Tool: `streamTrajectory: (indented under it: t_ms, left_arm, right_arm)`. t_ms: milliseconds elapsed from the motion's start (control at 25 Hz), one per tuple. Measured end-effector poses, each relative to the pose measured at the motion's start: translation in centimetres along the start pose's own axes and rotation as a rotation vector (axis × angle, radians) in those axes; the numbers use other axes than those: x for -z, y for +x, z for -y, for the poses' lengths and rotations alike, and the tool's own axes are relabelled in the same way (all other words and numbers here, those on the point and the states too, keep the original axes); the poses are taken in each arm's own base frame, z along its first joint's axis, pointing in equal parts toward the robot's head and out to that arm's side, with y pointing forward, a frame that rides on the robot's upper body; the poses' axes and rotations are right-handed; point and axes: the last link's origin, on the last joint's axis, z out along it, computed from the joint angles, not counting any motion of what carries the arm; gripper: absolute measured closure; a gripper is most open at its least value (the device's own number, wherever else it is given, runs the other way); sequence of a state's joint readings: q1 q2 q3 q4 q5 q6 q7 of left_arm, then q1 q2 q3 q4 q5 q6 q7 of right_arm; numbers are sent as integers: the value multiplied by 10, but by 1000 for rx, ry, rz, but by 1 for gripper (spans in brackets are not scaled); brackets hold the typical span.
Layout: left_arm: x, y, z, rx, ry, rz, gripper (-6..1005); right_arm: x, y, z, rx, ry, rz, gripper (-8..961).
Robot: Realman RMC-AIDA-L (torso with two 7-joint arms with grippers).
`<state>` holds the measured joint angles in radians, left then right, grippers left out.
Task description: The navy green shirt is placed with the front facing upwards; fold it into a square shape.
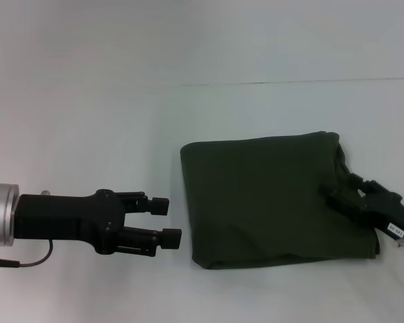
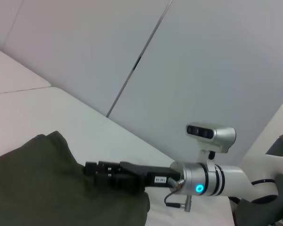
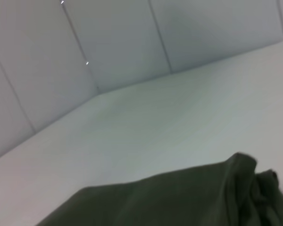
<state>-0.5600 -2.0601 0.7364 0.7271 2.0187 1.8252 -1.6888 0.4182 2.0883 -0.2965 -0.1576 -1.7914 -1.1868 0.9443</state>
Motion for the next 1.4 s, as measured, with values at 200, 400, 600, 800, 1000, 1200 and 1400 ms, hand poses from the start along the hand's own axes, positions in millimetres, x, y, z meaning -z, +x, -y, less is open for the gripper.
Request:
streamTrajectory:
  t_ms: [200,400,600,800,1000,1200,1400]
  left_arm:
    - [1,-2,0,3,7,-1,121]
    - [1,-2,1,5,12,-4,121]
    - [1,-2,2,5,18,-5,121]
    - [0,-4,4,11,34,-9,122]
    - [-1,-7,13,52,108,-25,122]
    - [-4,-11,28,172,209,-42,122]
    - [-8,-18,43,392,296,-41,122]
  right_arm:
    - [-1,-16,-10,18,-82,77,71]
    - [-23,-29,-15,50,-107,69,70]
    - [-45,-33,-6,61,-27,4,70]
    - [-42,-32,6,44,39,-7,69]
    - [-24,-48,-3,118,-82,107,70]
    - [1,-49,-6,252,-179,106,71]
    - [24,-42,0,274,-176,89,69]
